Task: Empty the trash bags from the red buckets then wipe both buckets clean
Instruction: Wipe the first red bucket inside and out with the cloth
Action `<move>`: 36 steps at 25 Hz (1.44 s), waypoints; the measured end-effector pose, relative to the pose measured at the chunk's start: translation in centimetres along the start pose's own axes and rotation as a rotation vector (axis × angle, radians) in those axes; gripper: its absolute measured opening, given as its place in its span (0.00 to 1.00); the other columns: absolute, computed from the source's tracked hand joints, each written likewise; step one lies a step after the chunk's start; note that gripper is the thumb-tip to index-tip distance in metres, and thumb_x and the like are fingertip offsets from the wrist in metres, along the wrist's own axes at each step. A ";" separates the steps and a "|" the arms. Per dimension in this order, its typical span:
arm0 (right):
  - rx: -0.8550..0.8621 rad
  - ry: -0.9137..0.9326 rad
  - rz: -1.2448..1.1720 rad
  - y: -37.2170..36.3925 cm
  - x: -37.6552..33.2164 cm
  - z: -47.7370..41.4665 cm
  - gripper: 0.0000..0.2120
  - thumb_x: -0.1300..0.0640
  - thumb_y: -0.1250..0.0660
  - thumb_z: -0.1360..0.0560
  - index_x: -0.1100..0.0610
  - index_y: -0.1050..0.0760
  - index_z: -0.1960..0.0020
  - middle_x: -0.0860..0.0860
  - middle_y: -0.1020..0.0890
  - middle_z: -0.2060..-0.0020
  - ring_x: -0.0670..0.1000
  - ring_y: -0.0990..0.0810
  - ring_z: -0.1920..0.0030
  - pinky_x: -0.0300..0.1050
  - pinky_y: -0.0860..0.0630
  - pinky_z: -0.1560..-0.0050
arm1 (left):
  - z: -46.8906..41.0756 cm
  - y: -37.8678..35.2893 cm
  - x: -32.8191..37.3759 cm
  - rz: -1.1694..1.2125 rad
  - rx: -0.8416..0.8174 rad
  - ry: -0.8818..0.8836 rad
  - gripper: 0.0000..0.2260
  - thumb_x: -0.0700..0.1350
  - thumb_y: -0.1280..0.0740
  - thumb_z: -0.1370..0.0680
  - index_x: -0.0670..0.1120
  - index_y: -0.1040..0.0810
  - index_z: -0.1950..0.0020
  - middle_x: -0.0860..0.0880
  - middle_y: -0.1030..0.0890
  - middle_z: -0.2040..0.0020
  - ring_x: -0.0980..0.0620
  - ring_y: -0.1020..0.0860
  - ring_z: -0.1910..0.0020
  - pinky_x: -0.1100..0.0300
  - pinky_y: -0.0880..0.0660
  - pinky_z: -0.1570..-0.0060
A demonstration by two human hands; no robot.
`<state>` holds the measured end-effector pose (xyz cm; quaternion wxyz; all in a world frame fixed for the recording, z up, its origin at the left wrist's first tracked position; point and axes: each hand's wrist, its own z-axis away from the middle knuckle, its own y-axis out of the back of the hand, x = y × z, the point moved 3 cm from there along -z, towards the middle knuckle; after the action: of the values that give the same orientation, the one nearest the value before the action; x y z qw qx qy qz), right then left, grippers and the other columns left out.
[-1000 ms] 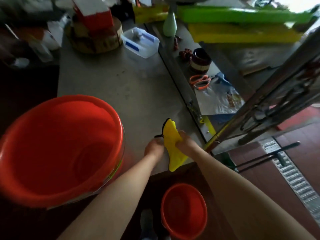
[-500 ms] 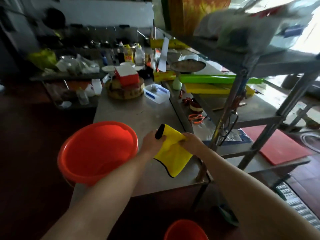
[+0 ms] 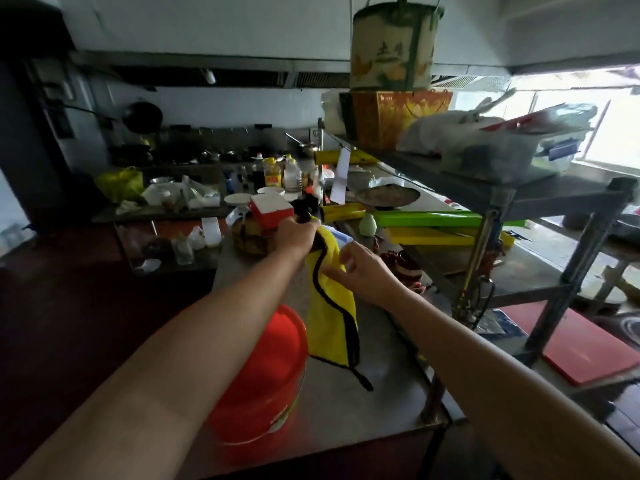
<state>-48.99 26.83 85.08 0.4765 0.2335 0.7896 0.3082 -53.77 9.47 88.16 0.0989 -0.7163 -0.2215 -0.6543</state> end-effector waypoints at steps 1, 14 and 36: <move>-0.002 0.002 0.007 -0.6 -1.2 -0.2 0.28 0.25 0.33 0.37 0.45 0.32 0.51 0.41 0.25 0.56 0.40 0.25 0.59 0.42 0.29 0.61 | -0.8 1.3 0.8 -0.035 0.018 -0.006 0.16 0.50 0.27 0.26 0.41 0.18 0.43 0.47 0.17 0.51 0.46 0.19 0.50 0.54 0.22 0.49; 0.286 0.079 -0.163 -3.1 -16.1 -9.3 0.11 0.51 0.36 0.18 0.57 0.22 0.44 0.54 0.17 0.51 0.54 0.19 0.51 0.51 0.22 0.50 | -6.2 17.9 8.3 0.225 -0.009 -0.068 0.03 0.41 0.32 0.20 0.42 0.20 0.51 0.40 0.19 0.48 0.42 0.18 0.49 0.47 0.17 0.52; -0.293 -0.435 -0.717 -18.6 -16.1 -8.8 0.07 0.54 0.31 0.22 0.57 0.19 0.51 0.56 0.14 0.55 0.53 0.15 0.58 0.49 0.17 0.54 | -1.6 23.8 -5.5 0.195 -0.223 0.300 0.03 0.39 0.33 0.19 0.40 0.20 0.48 0.41 0.16 0.51 0.49 0.15 0.57 0.58 0.19 0.64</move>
<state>-51.26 0.76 84.82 0.7365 -0.0659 0.6499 0.1757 -44.82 -13.27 86.45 0.1135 -0.6355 -0.0601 -0.7613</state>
